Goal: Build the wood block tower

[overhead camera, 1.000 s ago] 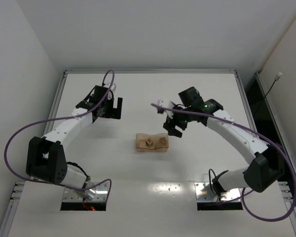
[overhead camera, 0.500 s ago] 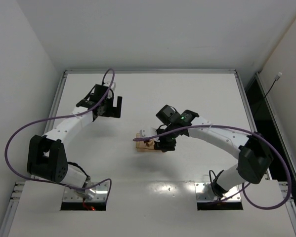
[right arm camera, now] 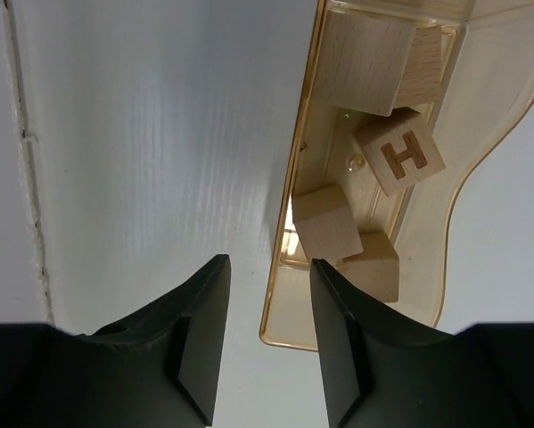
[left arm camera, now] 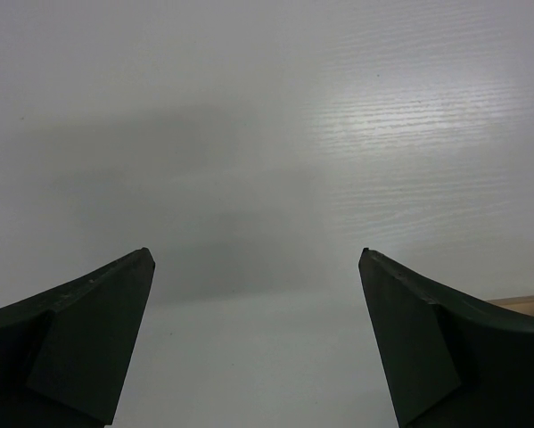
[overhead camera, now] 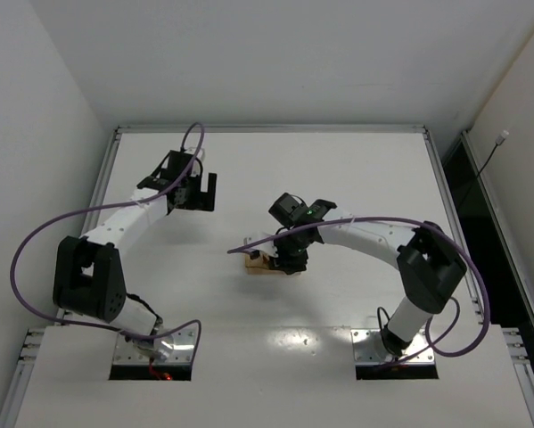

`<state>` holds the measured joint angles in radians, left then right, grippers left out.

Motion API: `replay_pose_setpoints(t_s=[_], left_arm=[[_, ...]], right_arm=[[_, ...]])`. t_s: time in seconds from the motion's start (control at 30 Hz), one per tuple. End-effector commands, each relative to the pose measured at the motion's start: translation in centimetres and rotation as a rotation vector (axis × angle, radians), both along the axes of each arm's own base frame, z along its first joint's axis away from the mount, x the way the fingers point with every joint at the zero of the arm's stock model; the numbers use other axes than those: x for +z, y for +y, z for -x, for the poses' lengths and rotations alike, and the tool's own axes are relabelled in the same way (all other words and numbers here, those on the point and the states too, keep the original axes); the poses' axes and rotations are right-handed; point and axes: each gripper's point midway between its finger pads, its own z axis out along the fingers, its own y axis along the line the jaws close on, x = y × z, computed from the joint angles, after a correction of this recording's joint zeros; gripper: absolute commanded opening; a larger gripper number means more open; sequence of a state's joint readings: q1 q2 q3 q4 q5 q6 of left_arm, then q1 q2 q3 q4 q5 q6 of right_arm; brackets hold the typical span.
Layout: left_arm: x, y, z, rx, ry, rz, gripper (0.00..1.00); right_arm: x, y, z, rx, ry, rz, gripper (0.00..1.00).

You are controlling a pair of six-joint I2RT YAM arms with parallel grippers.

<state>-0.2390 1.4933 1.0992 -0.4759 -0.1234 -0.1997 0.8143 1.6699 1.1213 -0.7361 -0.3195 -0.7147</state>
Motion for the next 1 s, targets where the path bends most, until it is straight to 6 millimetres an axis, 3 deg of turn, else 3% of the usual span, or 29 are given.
replay_pose_setpoints(t_s=[0.0, 0.33, 0.43, 0.5, 0.57, 0.73, 0.8, 0.93, 0.97], left_arm=[[1.4, 0.5, -1.4, 0.028, -0.045, 0.016, 1.0], [0.7, 1.0, -2.0, 0.044, -0.022, 0.038, 1.0], [0.7, 0.9, -2.3, 0.044, -0.021, 0.037, 1.0], [0.5, 1.3, -2.4, 0.054, -0.01, 0.035, 1.0], [0.8, 1.2, -2.6, 0.053, -0.019, 0.037, 1.0], [0.1, 1.6, -2.7, 0.063, 0.0, 0.033, 1.0], [0.4, 2.2, -3.0, 0.077, -0.008, 0.043, 1.0], [0.6, 3.4, -3.4, 0.097, -0.001, 0.078, 1.0], [0.6, 3.8, -3.6, 0.106, 0.003, 0.077, 1.0]], right_arm=[[1.1, 1.6, -0.7, 0.024, -0.027, -0.047, 0.38], [-2.3, 0.6, -0.4, 0.027, 0.027, 0.039, 0.32], [-3.0, 0.6, -0.5, 0.017, 0.039, 0.062, 0.18], [-2.8, 1.0, -0.9, 0.016, 0.033, 0.055, 0.02], [-3.4, 0.5, -0.8, 0.008, 0.059, 0.083, 0.0], [-1.4, 1.7, -0.9, 0.003, 0.096, 0.031, 0.0], [0.4, 2.8, -1.1, -0.024, 0.158, -0.018, 0.0], [2.5, 5.0, -0.6, -0.046, 0.343, -0.096, 0.0], [3.1, 5.2, 0.3, -0.062, 0.439, -0.12, 0.0]])
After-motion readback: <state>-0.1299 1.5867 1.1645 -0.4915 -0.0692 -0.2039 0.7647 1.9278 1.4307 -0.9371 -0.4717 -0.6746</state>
